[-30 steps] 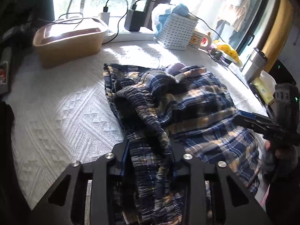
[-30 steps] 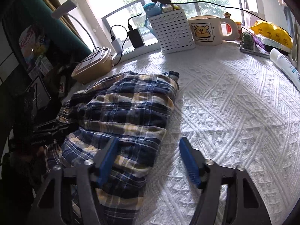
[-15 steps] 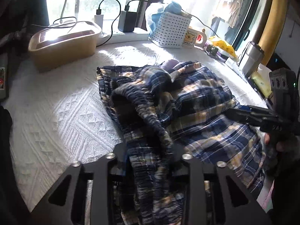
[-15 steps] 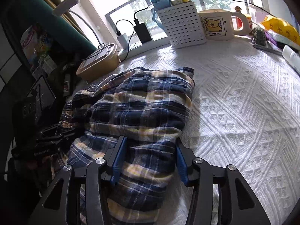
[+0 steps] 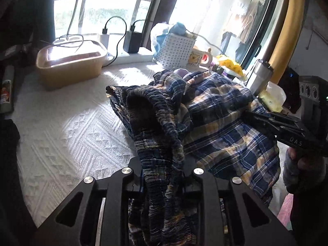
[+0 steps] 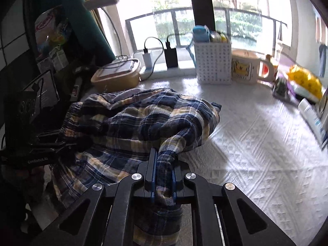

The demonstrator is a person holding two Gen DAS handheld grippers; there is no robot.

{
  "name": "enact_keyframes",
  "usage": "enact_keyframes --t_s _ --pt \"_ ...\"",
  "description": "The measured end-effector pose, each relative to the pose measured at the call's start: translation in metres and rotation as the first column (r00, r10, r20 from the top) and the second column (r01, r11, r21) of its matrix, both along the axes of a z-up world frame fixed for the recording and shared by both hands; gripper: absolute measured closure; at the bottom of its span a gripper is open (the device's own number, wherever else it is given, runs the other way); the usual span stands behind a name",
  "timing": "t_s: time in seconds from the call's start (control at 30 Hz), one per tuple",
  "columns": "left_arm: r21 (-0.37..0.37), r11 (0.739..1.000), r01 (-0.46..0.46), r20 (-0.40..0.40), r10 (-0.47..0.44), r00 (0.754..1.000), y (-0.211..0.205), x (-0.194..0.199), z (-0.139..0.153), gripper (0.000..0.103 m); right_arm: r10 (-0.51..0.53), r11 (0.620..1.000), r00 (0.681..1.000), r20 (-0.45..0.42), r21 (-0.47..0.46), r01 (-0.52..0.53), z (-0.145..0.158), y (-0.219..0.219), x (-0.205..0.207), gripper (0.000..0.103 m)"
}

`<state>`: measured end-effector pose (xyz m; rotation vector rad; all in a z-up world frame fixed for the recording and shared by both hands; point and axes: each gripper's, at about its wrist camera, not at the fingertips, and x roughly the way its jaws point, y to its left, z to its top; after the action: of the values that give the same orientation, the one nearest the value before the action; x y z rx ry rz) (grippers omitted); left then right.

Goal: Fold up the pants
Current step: 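Lift the folded pants with both grippers and carry them toward the tablet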

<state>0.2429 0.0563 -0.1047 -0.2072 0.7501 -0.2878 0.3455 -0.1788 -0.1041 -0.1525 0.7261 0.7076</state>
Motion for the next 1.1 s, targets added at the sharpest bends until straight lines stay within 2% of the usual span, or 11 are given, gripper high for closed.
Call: enact_keyframes --t_s 0.23,0.5,0.8,1.03,1.1 --pt "-0.015 1.0 -0.018 0.088 0.02 0.996 0.005 -0.023 0.031 0.081 0.0 1.0 0.997 0.08 0.007 0.0 0.033 0.001 -0.024 0.092" --pt "-0.015 0.999 -0.045 0.201 0.047 0.979 0.017 -0.058 0.07 0.081 0.029 0.999 0.979 0.204 0.019 -0.034 0.084 0.015 -0.062 0.092" --pt "-0.034 0.995 -0.095 0.339 0.101 0.936 0.042 -0.102 0.117 0.081 0.076 0.996 0.937 0.341 0.016 -0.086 0.143 0.036 -0.108 0.092" --pt "-0.031 0.984 -0.176 0.404 0.173 0.898 0.081 -0.137 0.139 0.081 0.142 0.986 0.908 0.394 0.029 -0.167 0.171 0.069 -0.135 0.092" --pt "-0.012 0.981 -0.192 0.408 0.181 0.895 0.092 -0.145 0.141 0.081 0.164 0.98 0.902 0.4 0.036 -0.195 0.175 0.082 -0.141 0.092"
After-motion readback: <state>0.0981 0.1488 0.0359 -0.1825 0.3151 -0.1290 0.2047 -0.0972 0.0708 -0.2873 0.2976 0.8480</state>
